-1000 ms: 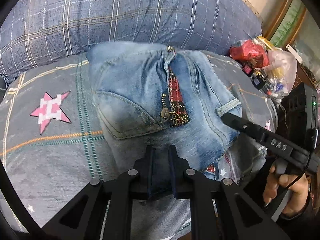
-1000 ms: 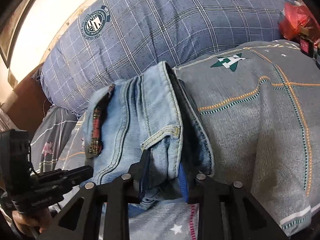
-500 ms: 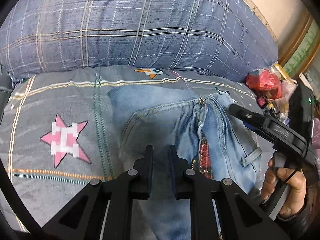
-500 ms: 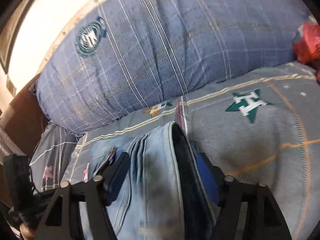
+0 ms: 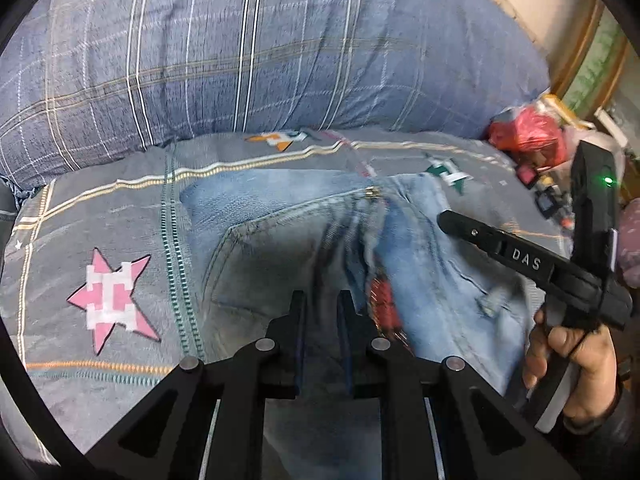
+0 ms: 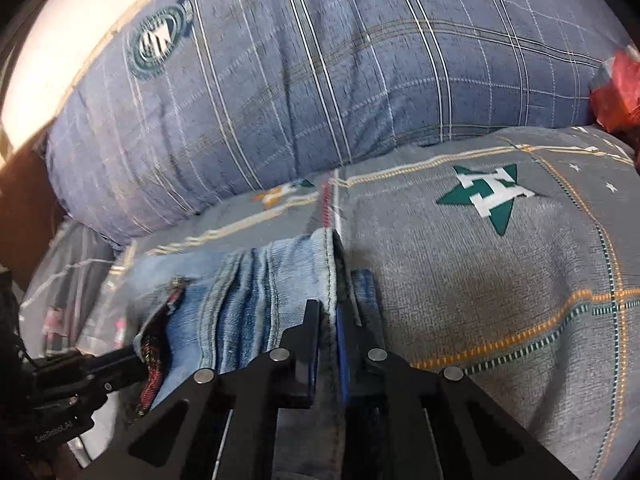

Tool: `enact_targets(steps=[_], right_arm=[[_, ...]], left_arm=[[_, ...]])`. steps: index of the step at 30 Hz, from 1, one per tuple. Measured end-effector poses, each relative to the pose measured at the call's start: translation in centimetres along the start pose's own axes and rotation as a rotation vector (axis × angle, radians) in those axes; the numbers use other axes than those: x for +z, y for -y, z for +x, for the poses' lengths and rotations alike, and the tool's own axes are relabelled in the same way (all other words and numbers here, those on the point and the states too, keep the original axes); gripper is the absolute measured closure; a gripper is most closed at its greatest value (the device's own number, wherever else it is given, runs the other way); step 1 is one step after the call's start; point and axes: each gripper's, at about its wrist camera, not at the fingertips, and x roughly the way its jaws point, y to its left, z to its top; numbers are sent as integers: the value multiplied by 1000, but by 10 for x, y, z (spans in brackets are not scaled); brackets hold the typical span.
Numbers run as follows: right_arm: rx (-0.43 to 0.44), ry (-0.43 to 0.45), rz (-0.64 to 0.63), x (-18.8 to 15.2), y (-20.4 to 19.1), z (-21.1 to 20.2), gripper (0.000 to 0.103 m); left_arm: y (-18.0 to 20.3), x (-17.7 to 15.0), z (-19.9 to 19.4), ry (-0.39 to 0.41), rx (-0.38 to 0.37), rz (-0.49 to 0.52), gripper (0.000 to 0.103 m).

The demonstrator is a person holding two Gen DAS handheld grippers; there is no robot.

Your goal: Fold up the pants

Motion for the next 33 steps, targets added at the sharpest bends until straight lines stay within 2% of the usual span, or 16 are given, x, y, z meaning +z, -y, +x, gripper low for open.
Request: enact_targets(steps=[3,7,8,9,13,14,17,18,20,23,28,33], right_arm=[[22,12,1,-1,2,-25,81],[52,32,-45,-15,-5,-60,65],[58,39,-57,-21,-10,-70,53],[73,51,-60,-29,-14,-80,47],[99,83,-81,-55,-29,-94,47],[76,71,-97,-63,-32,-88,48],[-12,-70,-101,-83,-20,-46,50],[18,-55,-66,-89,-8,-37,49],[44,-46,-32,-86,-2,-39,49],[17,-57,-57,-81,-10,-47,49],[15,11,-36,-77,-18,-85,49],[-11,-32,-47,-86,-20,-72,48]], left_arm=[[6,-12,-26,47,-6,31,88],[13,-29,-46,50,-50,25,88],[16,-33,-48,49,-56,28,88],[18,-36,-47,44,-58,31,88],[29,-51,-25,-37,-62,41,88],[30,-56,-15,-60,-59,36,88],[27,-60,-9,-50,-93,7,88],[27,-59,-10,-53,-95,1,88],[32,-57,-15,-53,-70,29,88],[38,-57,-27,-56,-35,63,88],[43,-61,-36,-41,26,108,88],[46,-63,-31,-41,37,100,88]])
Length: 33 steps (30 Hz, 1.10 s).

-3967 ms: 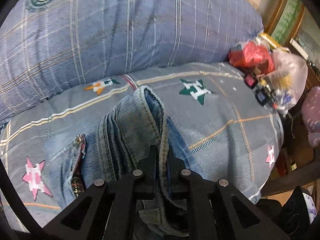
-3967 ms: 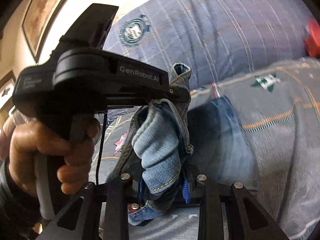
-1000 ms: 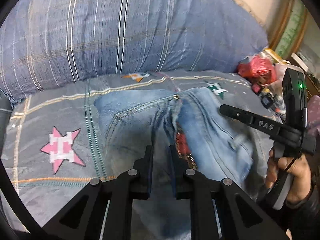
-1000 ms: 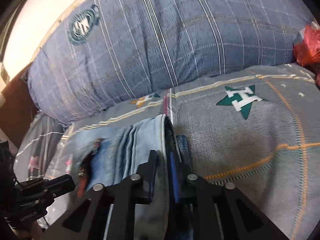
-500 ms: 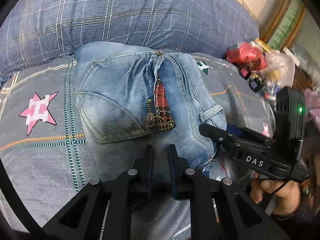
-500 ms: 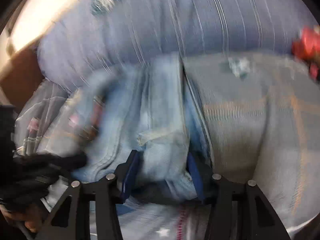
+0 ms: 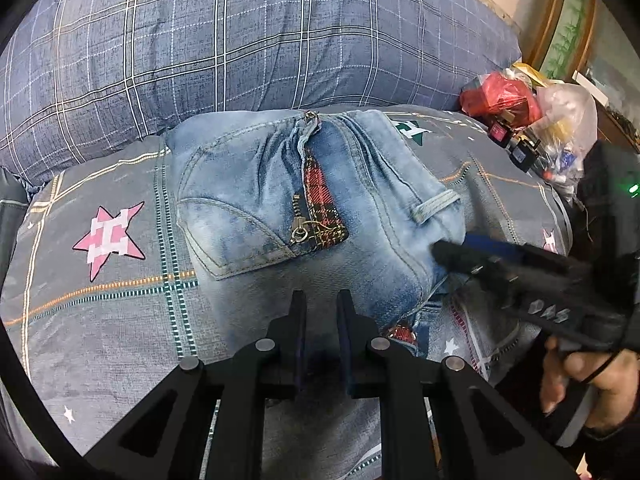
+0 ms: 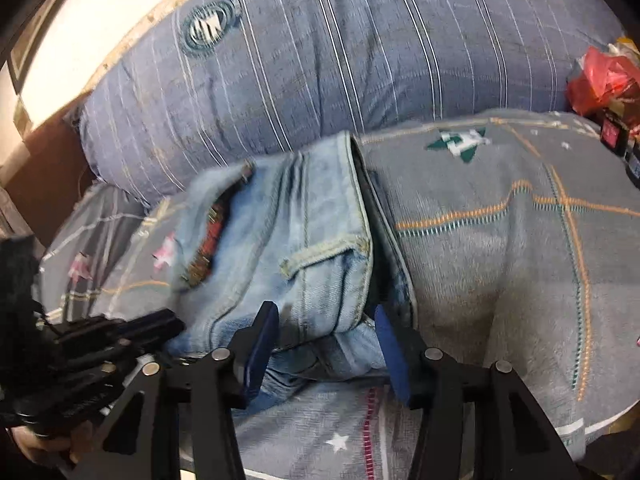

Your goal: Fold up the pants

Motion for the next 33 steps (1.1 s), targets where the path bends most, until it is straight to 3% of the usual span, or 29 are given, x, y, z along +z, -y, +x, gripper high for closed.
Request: enact_targets(steps=[4,11,13,17,23,28,33], right_arm=[[-16,-7,-20,-5,1,10,47],[6,10,11,4,2,-12,46],[7,17,21,7,4,-17,40],[19,16,74,12,19,-22,35],[114,7,229,19,54,-14,35],[186,-3,267,27,56,-5,35],[171,-45,258,31,58,20,30]], left_arm=[[4,2,-1,1,23,20,88],[-4,5,-9,8,6,1,88],[-13,9,-17,12,-19,-33,87],[-40,19,-33,42,-15,-114,67],[-71,37,-29,14,-37,-195,67],[-86,52,-14,-20,-73,-253,67],[-91,60,1,-54,-80,-268,66]])
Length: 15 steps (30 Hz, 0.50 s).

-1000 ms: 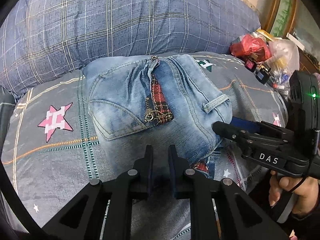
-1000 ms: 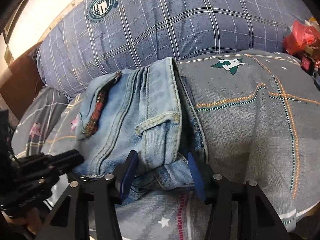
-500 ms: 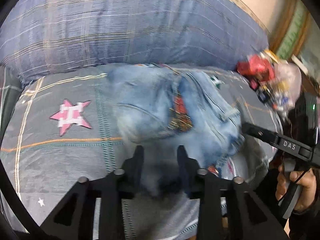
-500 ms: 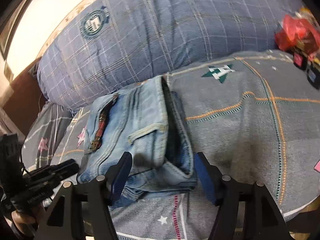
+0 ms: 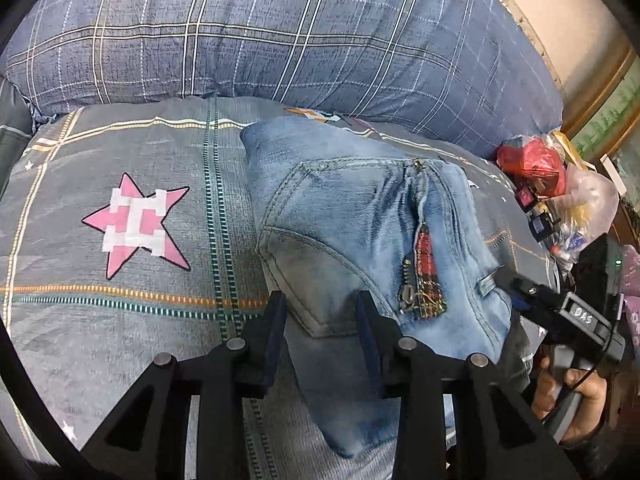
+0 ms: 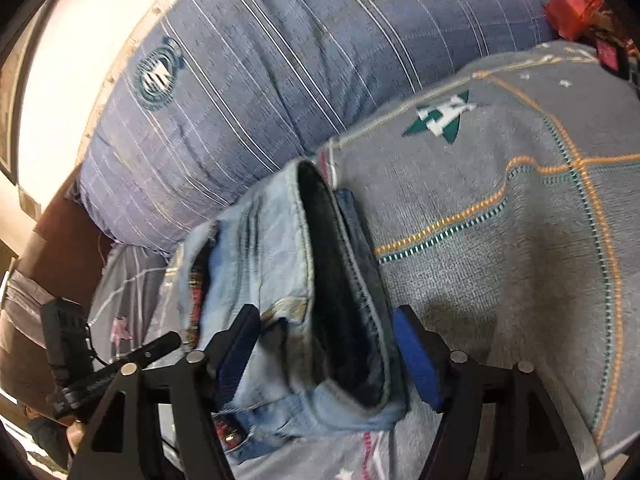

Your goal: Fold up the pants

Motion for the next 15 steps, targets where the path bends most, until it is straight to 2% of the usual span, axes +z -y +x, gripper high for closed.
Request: enact_targets(steps=[3,4,5,7,15], right_arm=[[28,-50,39,-4,10,18,30],[40,-59,50,-5,14,21,30],[57,-48,51,-7,16,22,30],[60,-46,31,-7,15,23,30],[13,-34,-53,-6,-2,32,33]], left_arm=[[-5,4,4,0,-11,-13,58],[-8,6,5,-1,-13,-23,52],[-10,7,7,-3,-16,-32,46],[-15,9,14,-17,-24,-51,42],[-21,14,31,-43,-95,-110,39]])
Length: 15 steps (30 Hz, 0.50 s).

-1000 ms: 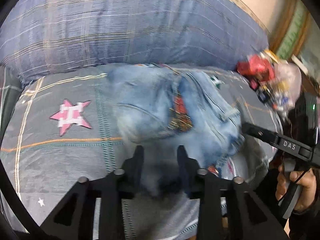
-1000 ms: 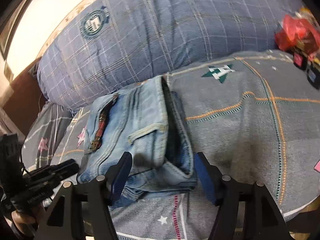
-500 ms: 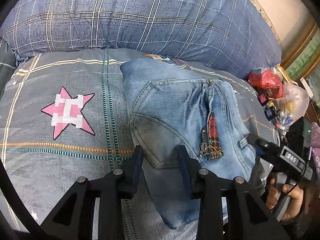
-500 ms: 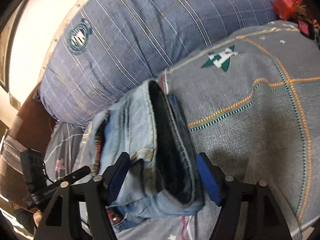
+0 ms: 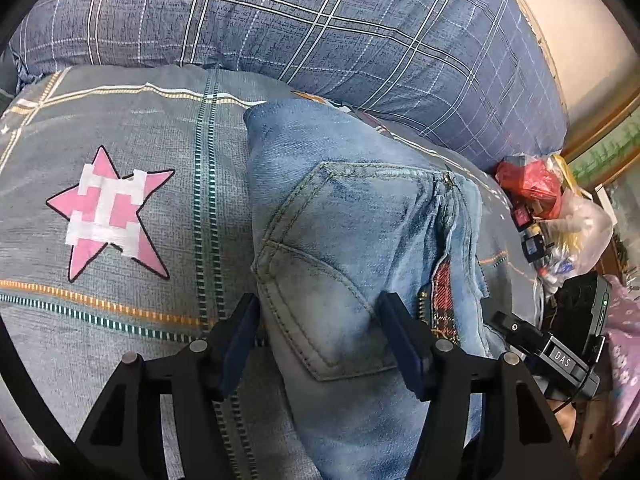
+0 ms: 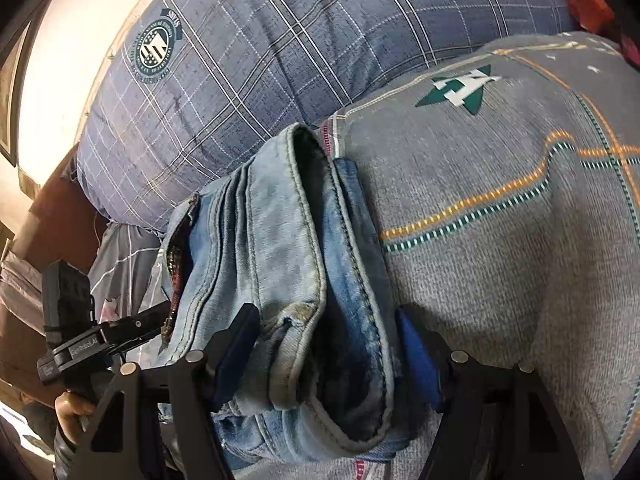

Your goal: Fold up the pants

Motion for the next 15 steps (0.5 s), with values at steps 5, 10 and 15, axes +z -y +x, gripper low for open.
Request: enact_targets(steps=[5,10,15], right_arm=[[32,-11,21,3,5,-1,34],[36,-69,-8,11,1,10,34],[8,-68,-59,12,-6,14,42]], left_arm=[[-10,0,-2,-5,-32,-16,36],[1,3,16,-13,-38,9,35],[21,4,23,-1,-4,57,45]])
